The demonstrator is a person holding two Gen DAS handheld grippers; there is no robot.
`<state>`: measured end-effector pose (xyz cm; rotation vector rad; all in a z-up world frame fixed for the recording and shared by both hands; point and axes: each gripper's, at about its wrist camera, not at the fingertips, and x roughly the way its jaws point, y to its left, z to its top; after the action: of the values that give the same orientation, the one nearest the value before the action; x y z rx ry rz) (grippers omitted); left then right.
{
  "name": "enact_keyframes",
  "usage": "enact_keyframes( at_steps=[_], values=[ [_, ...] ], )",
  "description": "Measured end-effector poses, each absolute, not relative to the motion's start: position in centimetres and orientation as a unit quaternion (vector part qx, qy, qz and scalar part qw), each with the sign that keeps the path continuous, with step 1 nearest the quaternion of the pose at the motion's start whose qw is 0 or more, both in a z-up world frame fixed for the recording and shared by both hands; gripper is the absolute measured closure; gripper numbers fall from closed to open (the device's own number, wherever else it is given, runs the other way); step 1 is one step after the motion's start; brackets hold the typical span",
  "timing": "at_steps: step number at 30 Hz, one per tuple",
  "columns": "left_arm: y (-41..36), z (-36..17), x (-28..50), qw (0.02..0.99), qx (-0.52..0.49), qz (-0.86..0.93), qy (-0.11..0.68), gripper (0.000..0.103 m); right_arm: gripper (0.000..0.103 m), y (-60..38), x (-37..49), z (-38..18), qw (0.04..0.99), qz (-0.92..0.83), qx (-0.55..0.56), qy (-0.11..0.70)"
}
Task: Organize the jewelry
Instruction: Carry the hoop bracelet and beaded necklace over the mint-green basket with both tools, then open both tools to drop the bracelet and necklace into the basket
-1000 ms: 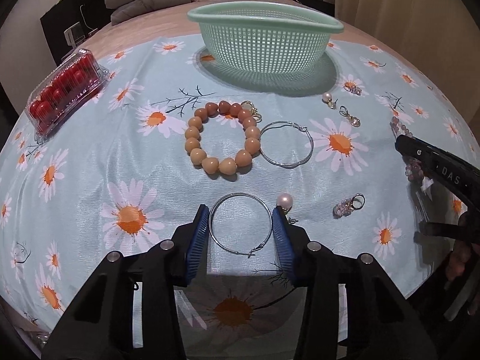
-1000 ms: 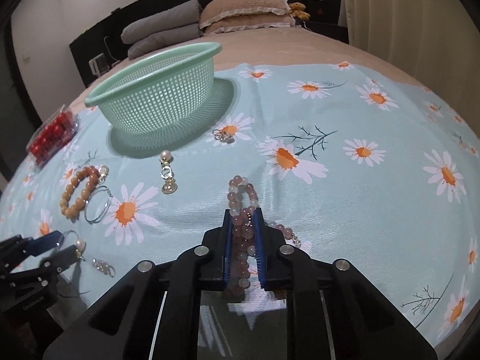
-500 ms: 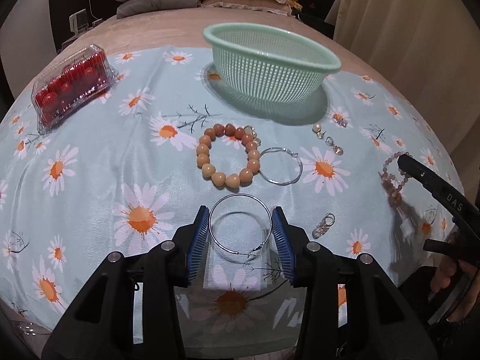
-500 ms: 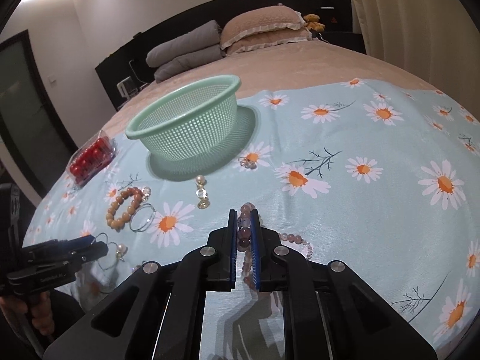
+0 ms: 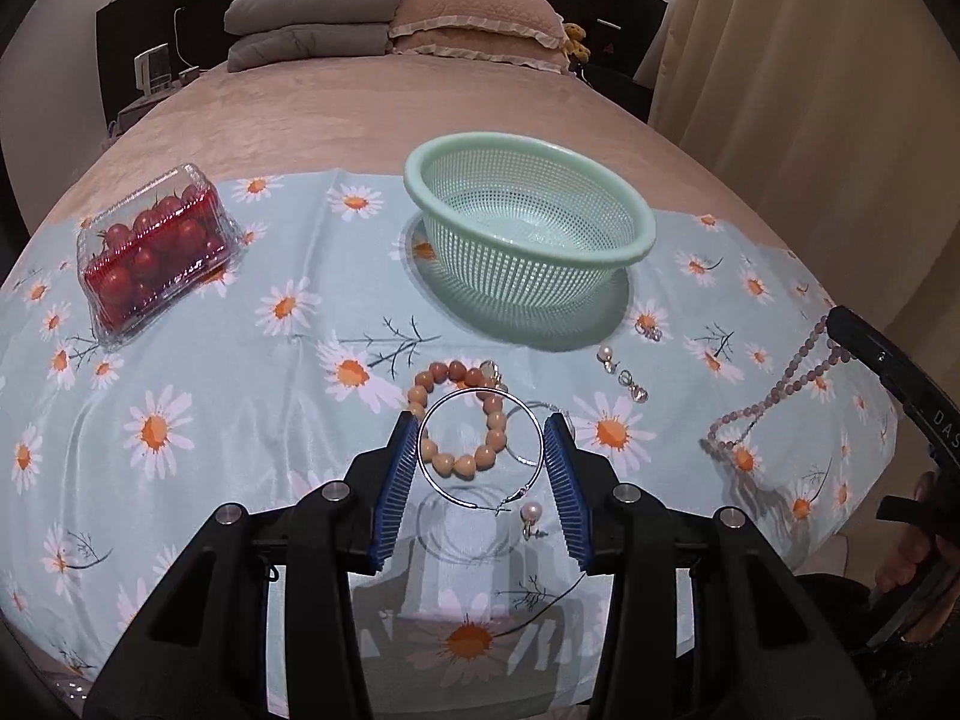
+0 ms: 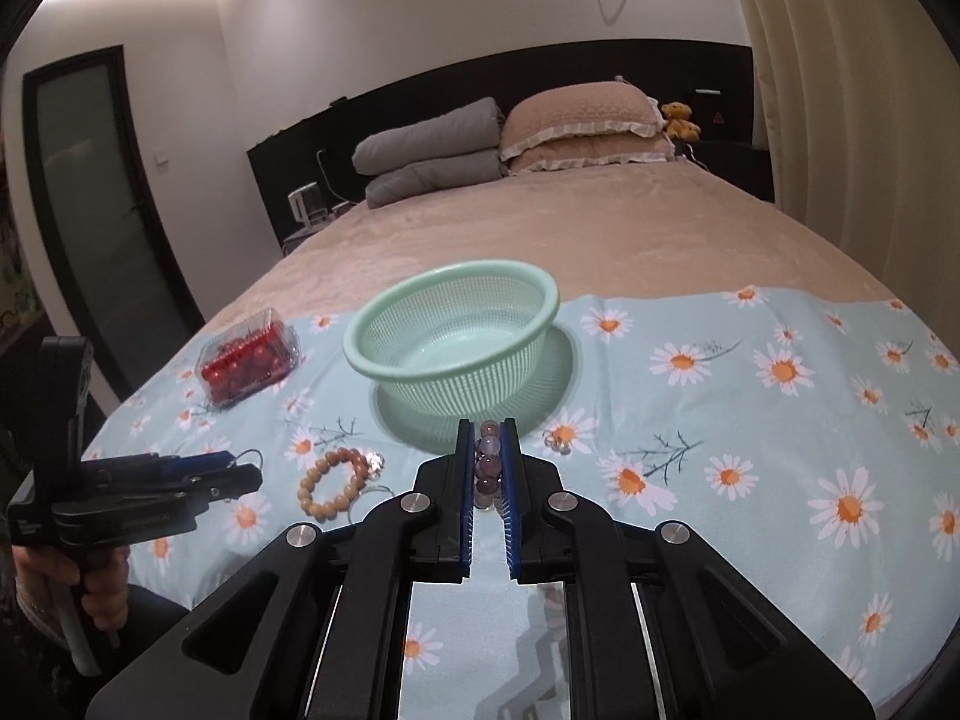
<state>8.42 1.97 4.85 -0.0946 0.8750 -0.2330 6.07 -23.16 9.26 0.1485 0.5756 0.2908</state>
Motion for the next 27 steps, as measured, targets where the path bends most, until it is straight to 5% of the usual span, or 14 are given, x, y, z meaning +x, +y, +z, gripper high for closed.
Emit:
enact_keyframes(
  at_steps=[16, 27],
  values=[
    [-0.7, 11.6, 17.0, 0.900, -0.079, -0.174, 0.392, 0.059, 0.095, -19.9, 13.7, 18.8, 0.961, 0.162, 0.054, 0.216],
    [-0.1, 6.2, 24.1, 0.884, -0.101, -0.158, 0.429, 0.059, 0.095, -19.2, 21.9, 11.6, 0.941, 0.158, 0.097, 0.283]
  ],
)
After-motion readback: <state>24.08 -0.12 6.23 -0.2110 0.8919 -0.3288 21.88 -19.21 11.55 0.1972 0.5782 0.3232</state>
